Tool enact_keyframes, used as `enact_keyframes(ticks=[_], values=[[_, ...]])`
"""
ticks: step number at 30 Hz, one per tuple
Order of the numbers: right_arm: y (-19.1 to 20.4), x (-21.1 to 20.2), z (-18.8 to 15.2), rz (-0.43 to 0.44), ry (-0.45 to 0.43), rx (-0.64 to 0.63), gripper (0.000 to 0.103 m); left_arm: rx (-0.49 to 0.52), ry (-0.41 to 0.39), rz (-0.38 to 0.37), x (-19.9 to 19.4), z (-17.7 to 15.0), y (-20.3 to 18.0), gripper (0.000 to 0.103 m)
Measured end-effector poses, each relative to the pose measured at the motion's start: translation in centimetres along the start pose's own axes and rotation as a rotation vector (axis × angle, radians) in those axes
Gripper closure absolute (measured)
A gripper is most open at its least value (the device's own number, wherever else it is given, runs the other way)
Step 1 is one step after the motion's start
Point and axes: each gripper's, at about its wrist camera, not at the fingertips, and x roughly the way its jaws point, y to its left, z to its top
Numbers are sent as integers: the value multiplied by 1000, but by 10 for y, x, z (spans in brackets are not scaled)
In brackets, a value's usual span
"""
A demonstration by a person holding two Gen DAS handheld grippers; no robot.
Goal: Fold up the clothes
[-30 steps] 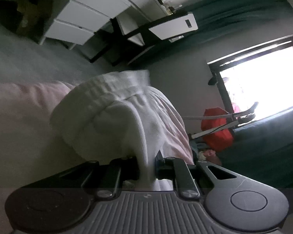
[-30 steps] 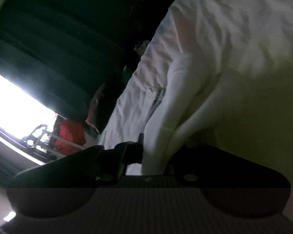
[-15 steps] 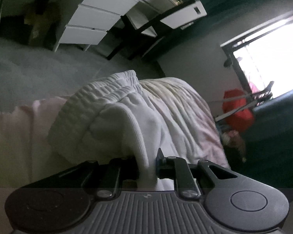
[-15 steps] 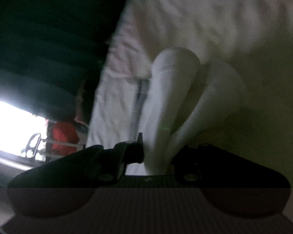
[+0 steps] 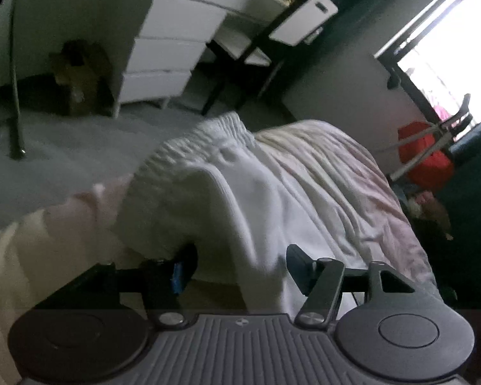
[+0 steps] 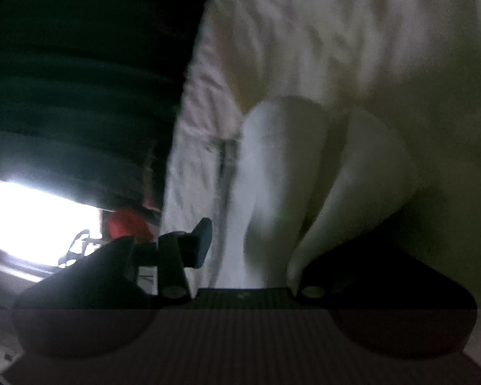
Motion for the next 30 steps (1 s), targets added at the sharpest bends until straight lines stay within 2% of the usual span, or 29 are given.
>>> enact_keyframes(ticks=[2,4,6,8,9,10,11,16,21,26,30], values=[[4,0,-1,24,-35,-20,52,7,-39,34,-12,-3,-4,31],[4,3,-1,33,-48,-22,52,22,-95,39,-25,-7,-10,28],[1,8,0,-3,-48,-20,52,62,-145,39,-35,-8,-19,28],[-4,16,-1,-74,-34,-35,57,144,-201,30,-44,-12,-34,26],[-8,19,-3,-104,2,-60,57,194,-230,28,-49,-15,-43,25],[-13,22,-4,-96,42,-82,57,238,-253,26,-51,-20,-51,24],[-15,22,-3,-84,37,-77,57,282,-276,24,-53,-24,-60,23],[-13,21,-1,22,32,-36,53,408,-272,-24,-52,-46,-88,23],[-5,13,1,123,0,-60,53,477,-253,-54,-46,-64,-103,22],[-11,20,3,82,19,-60,53,559,-240,-78,-39,-83,-116,21],[-16,24,5,69,26,-58,53,651,-204,-157,-37,-104,-129,16]])
